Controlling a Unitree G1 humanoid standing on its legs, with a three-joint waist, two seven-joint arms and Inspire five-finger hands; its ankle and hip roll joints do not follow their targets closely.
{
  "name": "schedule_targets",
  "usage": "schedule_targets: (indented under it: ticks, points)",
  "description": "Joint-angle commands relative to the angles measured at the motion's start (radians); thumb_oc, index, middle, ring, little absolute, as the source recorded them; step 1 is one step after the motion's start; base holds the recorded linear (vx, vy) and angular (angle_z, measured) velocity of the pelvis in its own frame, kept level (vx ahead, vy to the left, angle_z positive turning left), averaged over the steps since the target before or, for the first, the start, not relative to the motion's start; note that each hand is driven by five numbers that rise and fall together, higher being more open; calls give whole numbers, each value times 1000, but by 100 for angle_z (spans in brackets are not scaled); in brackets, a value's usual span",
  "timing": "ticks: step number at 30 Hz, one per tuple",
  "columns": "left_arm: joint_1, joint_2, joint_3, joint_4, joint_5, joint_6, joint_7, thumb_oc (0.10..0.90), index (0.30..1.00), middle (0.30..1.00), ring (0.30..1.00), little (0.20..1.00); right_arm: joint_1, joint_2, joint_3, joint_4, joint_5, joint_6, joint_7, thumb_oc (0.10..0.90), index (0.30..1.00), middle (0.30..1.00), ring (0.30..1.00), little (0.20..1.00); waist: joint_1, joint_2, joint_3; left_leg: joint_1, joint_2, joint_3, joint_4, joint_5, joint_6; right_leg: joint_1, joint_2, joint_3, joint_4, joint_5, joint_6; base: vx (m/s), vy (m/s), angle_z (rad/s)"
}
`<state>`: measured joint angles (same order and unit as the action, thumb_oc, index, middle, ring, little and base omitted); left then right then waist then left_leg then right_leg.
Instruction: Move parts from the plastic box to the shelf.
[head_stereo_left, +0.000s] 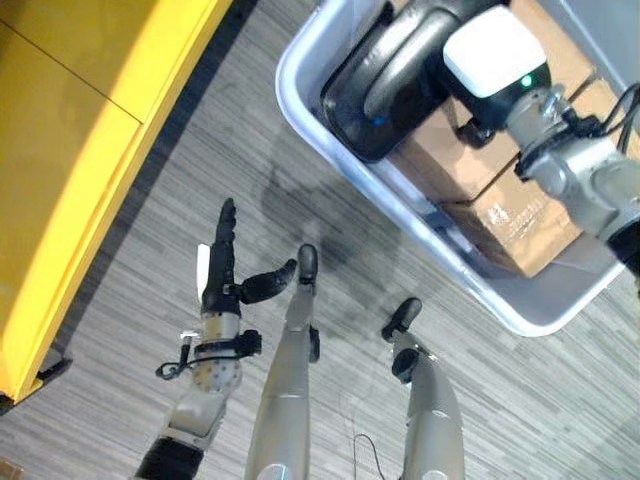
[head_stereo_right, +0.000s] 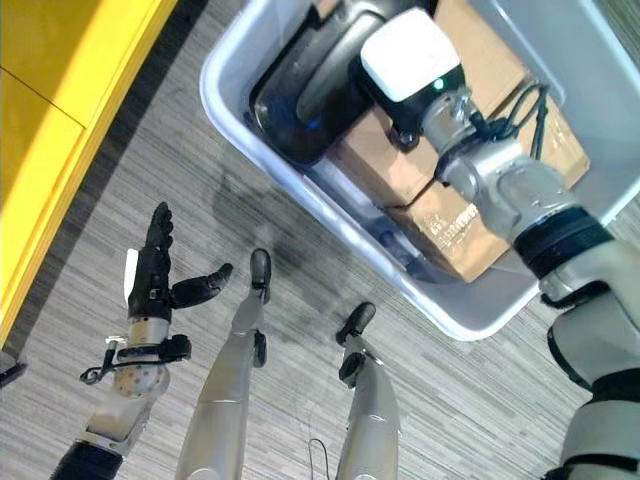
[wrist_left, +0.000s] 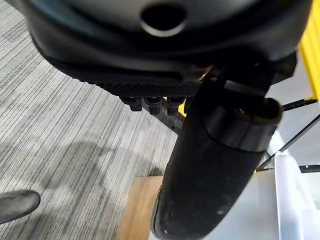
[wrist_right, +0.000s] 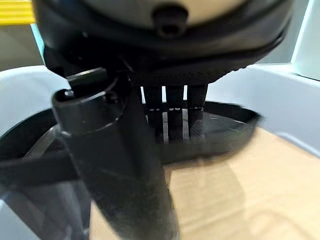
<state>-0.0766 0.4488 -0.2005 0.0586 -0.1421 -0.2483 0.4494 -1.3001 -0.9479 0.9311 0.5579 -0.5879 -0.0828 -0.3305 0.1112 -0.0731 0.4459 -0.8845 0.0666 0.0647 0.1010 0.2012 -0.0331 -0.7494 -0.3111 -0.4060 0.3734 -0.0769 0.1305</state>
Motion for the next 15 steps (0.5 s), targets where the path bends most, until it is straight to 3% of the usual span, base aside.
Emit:
schedule_targets:
  ticks: [1, 7, 9, 14, 15]
  points:
    - [-30, 28, 19, -108, 23, -70, 28, 900, 1000, 1000, 1000, 1000, -4, 55, 29, 133, -38, 74, -21, 400, 300, 300, 300, 300, 42, -4, 74, 110, 69, 7, 9, -105, -76, 102, -12, 23, -149, 179, 80, -27, 17, 8]
    - [-35, 31, 15, -101, 28, -65, 25, 900, 1000, 1000, 1000, 1000, 111, 62, -40, 75, -47, 67, -24, 400, 300, 300, 300, 300, 34, -12, 74, 150, 76, 12, 0, -97, -82, 131, -9, 23, -151, 178, 80, -52, 6, 4]
    - [-44, 35, 16, -99, 29, -63, 21, 900, 1000, 1000, 1000, 1000, 141, 56, -65, 57, -52, 64, -24, 400, 300, 300, 300, 300, 32, -13, 74, 144, 77, 23, -2, -71, -75, 127, -12, 6, -157, 199, 68, -119, 13, 2]
    - [-34, 41, 15, -92, 28, -62, 8, 900, 1000, 1000, 1000, 1000, 191, 50, -90, 38, -55, 57, -20, 400, 300, 300, 300, 300, 31, -15, 74, 201, 84, 18, -6, -85, -87, 171, -6, 21, -148, 181, 77, -41, 1, 1]
    - [-40, 44, 16, -92, 26, -62, 4, 900, 1000, 1000, 1000, 1000, 194, 47, -96, 35, -56, 56, -20, 400, 300, 300, 300, 300, 31, -17, 74, 192, 83, 28, -5, -63, -80, 165, -9, 6, -153, 199, 65, -52, -3, 0]
